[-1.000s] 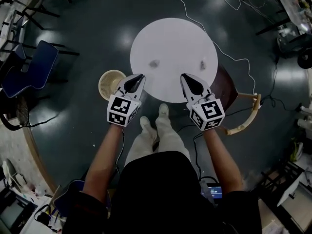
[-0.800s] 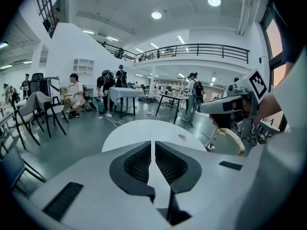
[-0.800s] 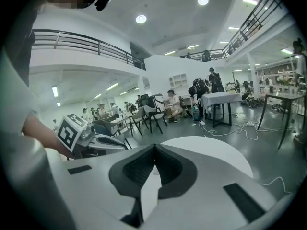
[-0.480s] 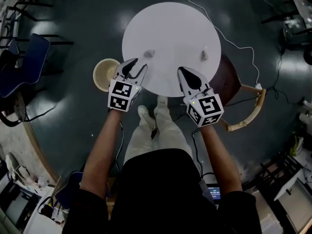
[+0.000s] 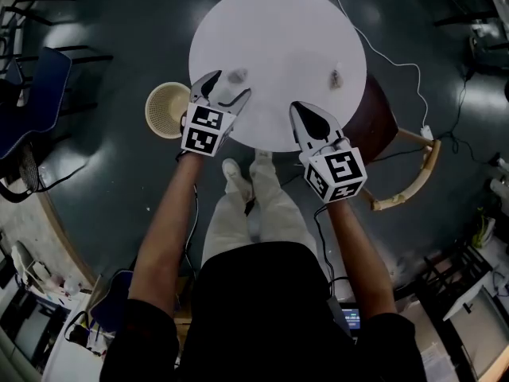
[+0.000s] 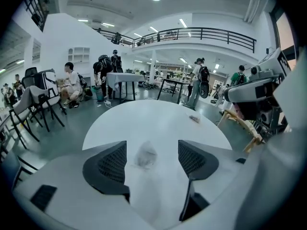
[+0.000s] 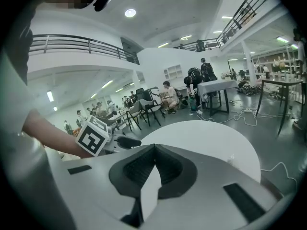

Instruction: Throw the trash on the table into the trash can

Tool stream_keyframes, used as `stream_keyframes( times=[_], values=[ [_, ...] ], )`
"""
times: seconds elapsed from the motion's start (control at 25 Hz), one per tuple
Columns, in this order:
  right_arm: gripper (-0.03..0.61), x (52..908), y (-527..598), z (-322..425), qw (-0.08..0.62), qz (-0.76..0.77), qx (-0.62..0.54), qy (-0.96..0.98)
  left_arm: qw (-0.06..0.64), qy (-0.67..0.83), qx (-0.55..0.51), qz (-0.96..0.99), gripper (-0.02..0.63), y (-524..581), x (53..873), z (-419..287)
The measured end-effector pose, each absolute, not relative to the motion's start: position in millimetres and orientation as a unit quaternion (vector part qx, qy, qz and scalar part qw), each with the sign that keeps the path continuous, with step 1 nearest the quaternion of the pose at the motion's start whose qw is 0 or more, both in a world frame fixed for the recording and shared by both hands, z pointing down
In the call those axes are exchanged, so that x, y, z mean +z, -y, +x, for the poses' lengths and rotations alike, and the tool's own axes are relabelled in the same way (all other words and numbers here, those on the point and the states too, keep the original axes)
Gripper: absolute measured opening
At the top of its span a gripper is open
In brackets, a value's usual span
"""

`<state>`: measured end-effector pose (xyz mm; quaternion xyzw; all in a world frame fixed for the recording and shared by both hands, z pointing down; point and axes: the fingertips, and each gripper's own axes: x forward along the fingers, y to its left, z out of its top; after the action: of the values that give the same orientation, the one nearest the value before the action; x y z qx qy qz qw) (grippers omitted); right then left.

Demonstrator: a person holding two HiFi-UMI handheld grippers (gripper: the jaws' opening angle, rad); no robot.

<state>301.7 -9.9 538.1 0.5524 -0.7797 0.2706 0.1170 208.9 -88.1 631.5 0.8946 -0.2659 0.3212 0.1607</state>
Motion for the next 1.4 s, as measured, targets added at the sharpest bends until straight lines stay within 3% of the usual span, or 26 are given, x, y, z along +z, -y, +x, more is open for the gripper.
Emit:
stream_keyframes(
  times=[0.2, 0.8, 1.16, 1.4],
  values=[
    [0.015, 554, 15, 304, 0.116, 0.550, 0.279, 0.779, 0.148, 0.257, 0.345, 0.891, 0.359, 98, 657, 216],
    [0.015, 579, 21, 308, 0.120, 0.542, 0.299, 0.776, 0.141, 0.234, 0.400, 0.875, 0.355, 104, 695, 226],
    [0.015, 585, 23, 310, 0.124, 0.535, 0.304, 0.778, 0.141, 0.234, 0.409, 0.871, 0.145, 102, 695, 228],
    [0.015, 586, 27, 309, 0.128, 0.524, 0.302, 0.786, 0.147, 0.241, 0.406, 0.869, 0.107, 101, 691, 226]
  ],
)
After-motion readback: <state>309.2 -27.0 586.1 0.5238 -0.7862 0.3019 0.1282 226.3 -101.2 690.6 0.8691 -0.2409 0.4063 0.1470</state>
